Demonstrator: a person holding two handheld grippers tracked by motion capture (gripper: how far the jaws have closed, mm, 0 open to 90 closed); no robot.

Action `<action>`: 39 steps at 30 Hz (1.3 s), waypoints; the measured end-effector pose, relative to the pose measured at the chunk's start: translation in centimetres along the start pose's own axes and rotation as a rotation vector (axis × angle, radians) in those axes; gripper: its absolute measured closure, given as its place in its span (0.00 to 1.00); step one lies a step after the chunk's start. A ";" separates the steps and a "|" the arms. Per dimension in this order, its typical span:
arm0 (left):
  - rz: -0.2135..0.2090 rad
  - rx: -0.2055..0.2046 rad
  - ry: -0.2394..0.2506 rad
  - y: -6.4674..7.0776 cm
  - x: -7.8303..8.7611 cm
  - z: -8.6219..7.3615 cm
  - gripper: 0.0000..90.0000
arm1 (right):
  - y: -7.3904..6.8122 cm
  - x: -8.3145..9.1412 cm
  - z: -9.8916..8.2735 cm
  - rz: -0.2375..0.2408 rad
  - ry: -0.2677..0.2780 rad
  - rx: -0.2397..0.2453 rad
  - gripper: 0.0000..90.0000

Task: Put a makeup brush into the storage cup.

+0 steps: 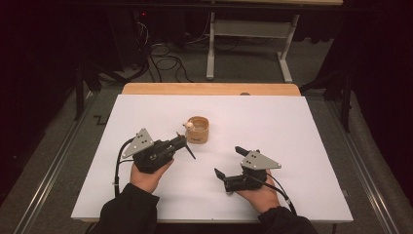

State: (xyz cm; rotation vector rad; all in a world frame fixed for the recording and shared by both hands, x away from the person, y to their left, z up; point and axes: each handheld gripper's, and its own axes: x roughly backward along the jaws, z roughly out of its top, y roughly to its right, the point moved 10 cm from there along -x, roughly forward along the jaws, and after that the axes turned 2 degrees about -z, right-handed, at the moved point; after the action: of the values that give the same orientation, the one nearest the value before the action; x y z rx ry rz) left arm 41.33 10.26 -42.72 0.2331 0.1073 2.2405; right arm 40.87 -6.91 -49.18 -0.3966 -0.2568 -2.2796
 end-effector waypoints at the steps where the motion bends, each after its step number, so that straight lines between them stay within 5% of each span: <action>1: 0.005 0.002 0.002 -0.2 0.1 0.0 0.93 | 0.2 0.1 0.0 -0.008 0.001 -0.003 0.01; 22: 0.108 0.014 0.011 -3.2 1.9 0.3 0.93 | 3.6 2.3 0.2 -0.076 0.028 -0.040 0.00; 39: 0.160 0.016 0.008 -4.1 2.3 0.2 0.93 | 7.4 5.2 -0.4 -0.171 0.040 -0.072 0.00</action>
State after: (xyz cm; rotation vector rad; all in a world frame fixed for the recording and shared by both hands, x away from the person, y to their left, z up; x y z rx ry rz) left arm 43.08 14.60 -42.88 0.2491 0.1150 2.4008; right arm 43.01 -15.53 -47.27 -0.3785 -0.1952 -2.4673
